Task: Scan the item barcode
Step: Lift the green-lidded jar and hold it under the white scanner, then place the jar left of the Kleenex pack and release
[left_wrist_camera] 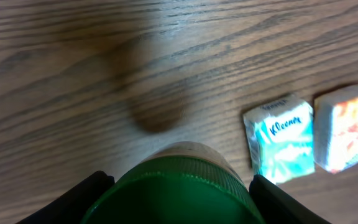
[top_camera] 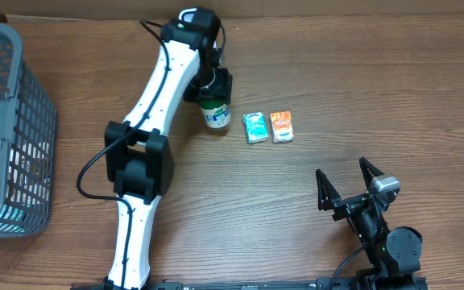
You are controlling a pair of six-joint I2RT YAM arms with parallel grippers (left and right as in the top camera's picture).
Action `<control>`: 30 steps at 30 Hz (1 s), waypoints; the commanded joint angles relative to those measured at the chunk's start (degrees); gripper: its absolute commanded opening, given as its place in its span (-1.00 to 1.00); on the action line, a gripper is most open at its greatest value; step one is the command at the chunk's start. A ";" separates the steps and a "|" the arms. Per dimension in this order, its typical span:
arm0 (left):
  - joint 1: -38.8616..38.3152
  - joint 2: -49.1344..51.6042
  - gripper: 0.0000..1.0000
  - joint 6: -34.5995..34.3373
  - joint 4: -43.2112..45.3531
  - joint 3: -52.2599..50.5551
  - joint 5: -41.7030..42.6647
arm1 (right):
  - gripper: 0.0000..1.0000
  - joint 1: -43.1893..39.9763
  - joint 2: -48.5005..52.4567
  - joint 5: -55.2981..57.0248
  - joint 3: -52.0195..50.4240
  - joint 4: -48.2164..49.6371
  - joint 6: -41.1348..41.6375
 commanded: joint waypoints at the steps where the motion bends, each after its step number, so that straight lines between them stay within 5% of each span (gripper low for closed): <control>1: -1.51 1.25 0.04 -1.88 0.46 0.76 -2.99 | 1.00 0.33 -0.46 0.37 -0.61 0.20 0.02; 8: -4.00 2.36 0.05 -3.82 0.87 0.76 -8.90 | 1.00 0.33 -0.46 0.35 -0.61 0.20 0.02; 30: -8.22 2.38 0.06 -10.91 1.62 -4.24 -8.98 | 1.00 0.33 -0.46 0.35 -0.61 0.17 0.02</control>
